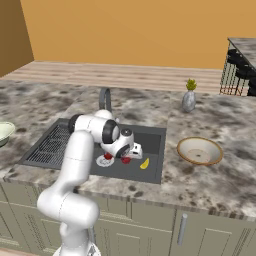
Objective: Pick the bell peppers from the sink and place them in one bowl. Place the lemon wedge in the other bowl. Then turn off the sink faucet.
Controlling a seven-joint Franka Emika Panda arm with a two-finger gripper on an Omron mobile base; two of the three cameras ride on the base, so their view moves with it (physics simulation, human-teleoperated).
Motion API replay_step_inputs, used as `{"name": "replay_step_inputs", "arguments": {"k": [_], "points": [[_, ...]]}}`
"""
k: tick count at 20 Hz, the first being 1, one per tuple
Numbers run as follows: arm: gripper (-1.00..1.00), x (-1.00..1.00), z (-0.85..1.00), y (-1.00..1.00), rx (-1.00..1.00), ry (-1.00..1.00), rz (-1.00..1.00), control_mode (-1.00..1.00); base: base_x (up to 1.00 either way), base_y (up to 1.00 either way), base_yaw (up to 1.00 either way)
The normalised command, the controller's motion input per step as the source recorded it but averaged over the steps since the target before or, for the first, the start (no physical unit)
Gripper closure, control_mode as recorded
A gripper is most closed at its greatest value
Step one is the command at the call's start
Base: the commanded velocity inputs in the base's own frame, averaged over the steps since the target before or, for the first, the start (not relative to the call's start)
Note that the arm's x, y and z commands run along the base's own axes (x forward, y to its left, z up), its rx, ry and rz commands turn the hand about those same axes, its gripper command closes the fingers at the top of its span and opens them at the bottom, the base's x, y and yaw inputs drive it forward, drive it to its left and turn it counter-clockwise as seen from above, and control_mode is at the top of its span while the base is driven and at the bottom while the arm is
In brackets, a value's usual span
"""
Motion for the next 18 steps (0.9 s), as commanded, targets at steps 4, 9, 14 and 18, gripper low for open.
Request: {"name": "replay_step_inputs", "arguments": {"k": [4, 9, 14, 18], "points": [[1.0, -0.31, -0.24, 0.0, 0.0, 0.15, 0.0, -1.0, 0.0, 0.0, 0.0], [1.0, 0.0, 0.0, 0.0, 0.0, 0.01, 0.0, -1.0, 0.0, 0.0, 0.0], [1.0, -0.13, 0.27, -0.16, 0.04, -0.06, 0.0, -1.0, 0.0, 0.0, 0.0], [1.0, -0.2, 0.63, -0.38, 0.05, -0.1, 0.0, -1.0, 0.0, 0.0, 0.0]]}}
